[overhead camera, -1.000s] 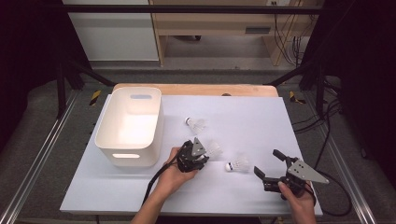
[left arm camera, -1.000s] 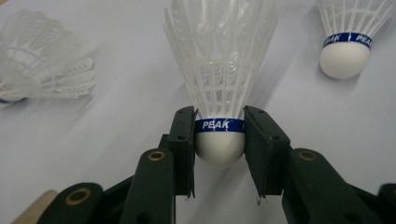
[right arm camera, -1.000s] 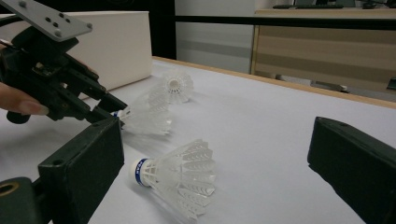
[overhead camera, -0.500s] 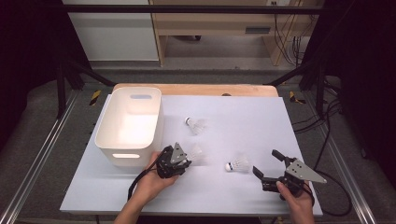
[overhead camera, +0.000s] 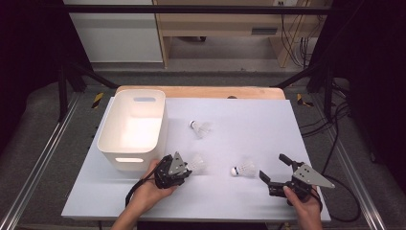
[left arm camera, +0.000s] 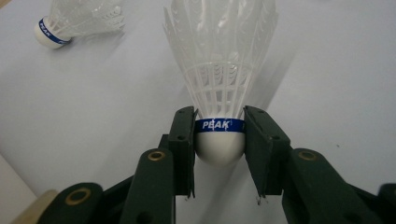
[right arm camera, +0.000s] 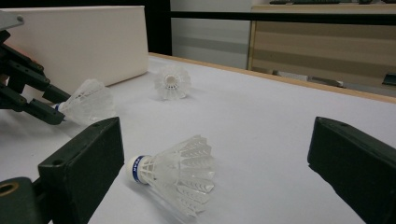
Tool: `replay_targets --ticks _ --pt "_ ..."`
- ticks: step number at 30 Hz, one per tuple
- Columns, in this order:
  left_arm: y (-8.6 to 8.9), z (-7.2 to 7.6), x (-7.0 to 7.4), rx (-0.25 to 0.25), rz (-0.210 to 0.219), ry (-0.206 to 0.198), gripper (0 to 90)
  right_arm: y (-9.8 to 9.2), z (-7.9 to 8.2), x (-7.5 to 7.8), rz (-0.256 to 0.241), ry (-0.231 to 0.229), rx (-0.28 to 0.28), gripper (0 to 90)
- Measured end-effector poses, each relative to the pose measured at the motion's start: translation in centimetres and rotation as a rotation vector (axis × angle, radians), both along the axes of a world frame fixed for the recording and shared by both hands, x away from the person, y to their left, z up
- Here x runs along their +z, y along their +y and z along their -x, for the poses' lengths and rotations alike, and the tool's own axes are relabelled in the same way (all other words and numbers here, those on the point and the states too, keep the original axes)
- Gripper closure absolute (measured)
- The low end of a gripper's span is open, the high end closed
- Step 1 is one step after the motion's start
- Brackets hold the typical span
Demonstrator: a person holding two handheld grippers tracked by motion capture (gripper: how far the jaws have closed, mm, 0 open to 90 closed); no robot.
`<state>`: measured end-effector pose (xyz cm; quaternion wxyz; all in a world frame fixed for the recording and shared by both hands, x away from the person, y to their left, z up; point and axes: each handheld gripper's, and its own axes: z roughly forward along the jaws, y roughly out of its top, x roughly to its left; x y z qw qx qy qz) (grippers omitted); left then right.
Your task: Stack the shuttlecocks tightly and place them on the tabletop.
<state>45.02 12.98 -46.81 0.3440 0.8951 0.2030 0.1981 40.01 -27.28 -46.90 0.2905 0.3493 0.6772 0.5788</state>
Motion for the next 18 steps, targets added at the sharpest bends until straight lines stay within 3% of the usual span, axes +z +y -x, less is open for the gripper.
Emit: replay_targets --ticks 11,18 --pt "0.0 0.1 0.1 -0.02 -0.028 -0.023 65.0 0.0 0.0 0.0 0.001 0.0 0.001 4.1" --pt "-1.4 -0.3 0.4 -0.021 -0.037 -0.051 65.0 0.0 0.0 0.0 0.002 -0.001 0.002 4.1"
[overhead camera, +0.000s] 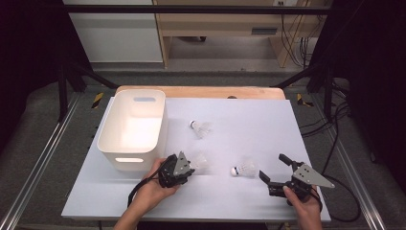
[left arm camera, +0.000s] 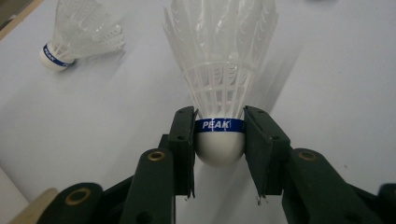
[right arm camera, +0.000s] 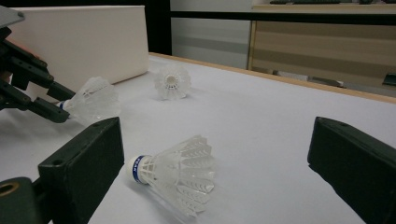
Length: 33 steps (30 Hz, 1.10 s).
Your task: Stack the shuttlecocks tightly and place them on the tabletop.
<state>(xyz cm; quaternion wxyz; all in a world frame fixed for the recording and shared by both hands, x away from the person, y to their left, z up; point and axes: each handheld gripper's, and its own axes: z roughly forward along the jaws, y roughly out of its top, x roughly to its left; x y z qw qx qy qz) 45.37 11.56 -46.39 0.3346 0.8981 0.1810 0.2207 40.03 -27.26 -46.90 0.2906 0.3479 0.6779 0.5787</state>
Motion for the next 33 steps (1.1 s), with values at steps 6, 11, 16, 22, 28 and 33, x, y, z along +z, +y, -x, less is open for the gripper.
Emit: replay_targets --ticks 6,11,16,22,28,33 --pt "-1.5 -1.9 0.3 0.002 0.0 -0.011 65.0 0.0 0.0 0.0 0.0 -0.003 0.002 4.1" --pt "-2.1 -3.4 0.3 0.009 -0.033 -0.009 65.0 -0.2 0.1 0.1 -0.006 -0.005 0.0 4.1" --pt "-2.0 -4.4 0.1 0.044 -0.053 0.011 65.0 -0.3 0.0 0.1 -0.004 -0.007 0.0 4.1" --pt "-2.0 -4.4 -0.3 0.031 -0.076 0.032 65.0 -0.3 0.0 0.1 -0.002 -0.008 0.001 4.1" --pt "-2.0 -4.3 -0.3 0.028 -0.079 0.04 64.9 -0.3 0.0 0.1 -0.003 -0.008 0.003 4.1" --pt "-2.0 -4.2 -0.2 0.029 -0.071 0.052 61.0 -0.3 0.0 0.1 -0.002 -0.005 0.001 4.0"
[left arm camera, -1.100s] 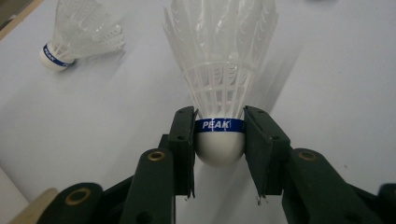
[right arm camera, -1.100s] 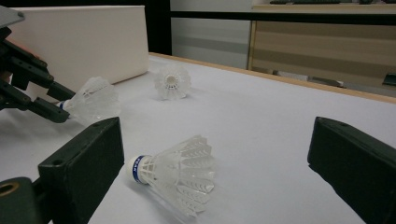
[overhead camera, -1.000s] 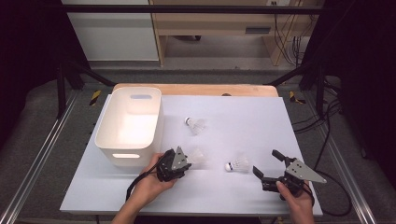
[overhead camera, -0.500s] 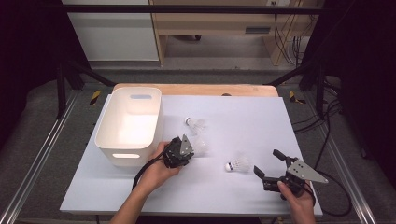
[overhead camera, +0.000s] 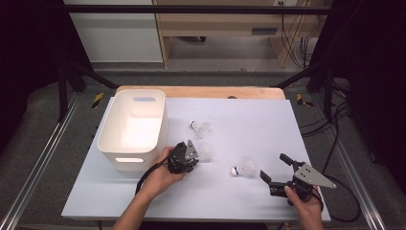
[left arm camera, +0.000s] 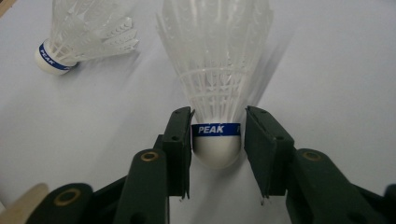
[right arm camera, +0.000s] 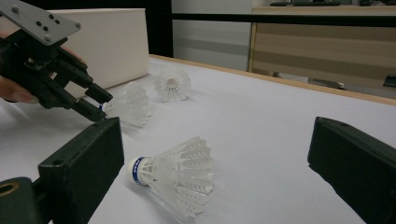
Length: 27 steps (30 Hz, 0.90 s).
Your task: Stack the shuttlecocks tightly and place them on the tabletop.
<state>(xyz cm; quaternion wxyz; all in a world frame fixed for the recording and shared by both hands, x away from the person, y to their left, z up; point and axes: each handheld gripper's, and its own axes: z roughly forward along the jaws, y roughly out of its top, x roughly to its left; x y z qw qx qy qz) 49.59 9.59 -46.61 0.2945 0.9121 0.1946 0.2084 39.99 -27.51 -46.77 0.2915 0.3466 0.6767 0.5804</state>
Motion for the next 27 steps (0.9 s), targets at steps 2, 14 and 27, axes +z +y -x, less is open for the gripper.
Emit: replay_targets --ticks 2,14,27 --pt "-0.07 0.06 0.0 0.0 0.002 0.002 59.3 0.05 -0.04 -0.03 0.0 -0.002 0.003 4.1" --pt "-0.35 0.16 0.17 0.018 0.043 0.003 49.1 0.12 -0.04 -0.04 0.0 0.0 0.006 4.1" --pt "-0.59 0.71 0.47 0.095 0.173 0.015 14.1 0.12 -0.04 -0.05 0.0 0.002 0.006 4.0"
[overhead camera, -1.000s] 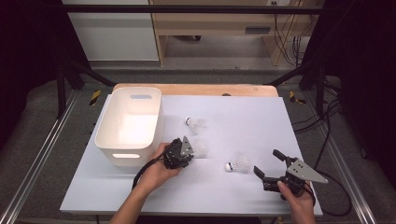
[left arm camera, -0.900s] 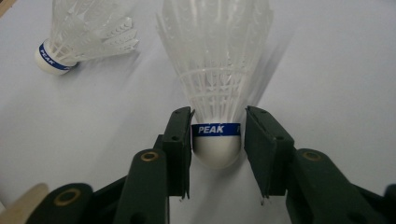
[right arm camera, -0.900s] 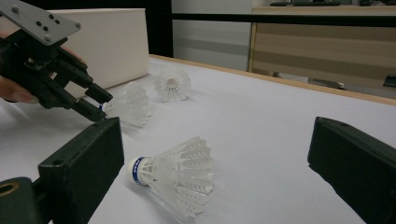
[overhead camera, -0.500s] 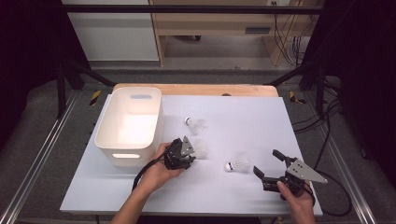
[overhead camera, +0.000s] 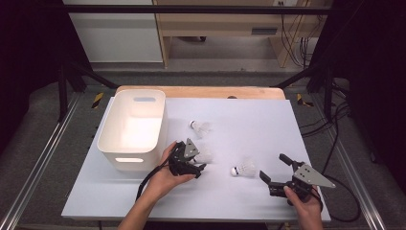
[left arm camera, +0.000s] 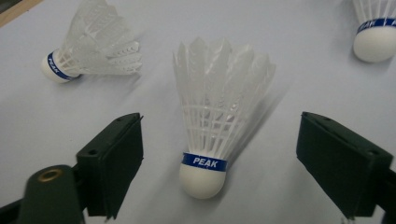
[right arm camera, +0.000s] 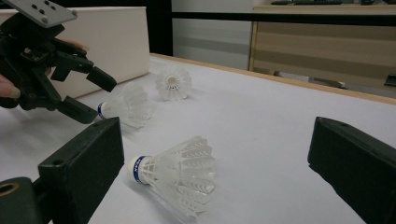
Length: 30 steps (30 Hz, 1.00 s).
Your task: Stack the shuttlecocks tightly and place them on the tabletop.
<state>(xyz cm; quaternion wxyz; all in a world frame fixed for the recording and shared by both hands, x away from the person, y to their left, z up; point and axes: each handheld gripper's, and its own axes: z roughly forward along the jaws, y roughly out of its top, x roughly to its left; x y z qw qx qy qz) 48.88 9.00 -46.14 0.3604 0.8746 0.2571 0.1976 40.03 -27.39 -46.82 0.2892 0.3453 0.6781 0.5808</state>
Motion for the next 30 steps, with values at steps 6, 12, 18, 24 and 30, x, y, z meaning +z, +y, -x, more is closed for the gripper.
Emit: replay_targets --ticks 6,12,18,24,30 --pt "0.5 1.0 0.2 0.052 0.136 0.005 8.3 0.0 0.0 0.0 0.005 0.005 -0.002 4.0" --pt "1.2 2.8 0.1 0.11 0.256 -0.017 6.9 0.3 0.0 -0.1 0.018 0.007 -0.001 3.9" --pt "1.8 4.9 -0.3 0.132 0.306 -0.06 7.0 0.3 -0.2 -0.3 0.026 0.024 -0.008 3.6" --pt "2.6 6.6 -0.6 0.133 0.343 -0.081 6.9 0.3 -0.4 -0.5 0.056 0.061 -0.029 4.2" --pt "3.3 8.5 -0.9 0.133 0.378 -0.128 6.9 0.7 -0.3 -0.6 0.087 0.09 -0.021 4.9"
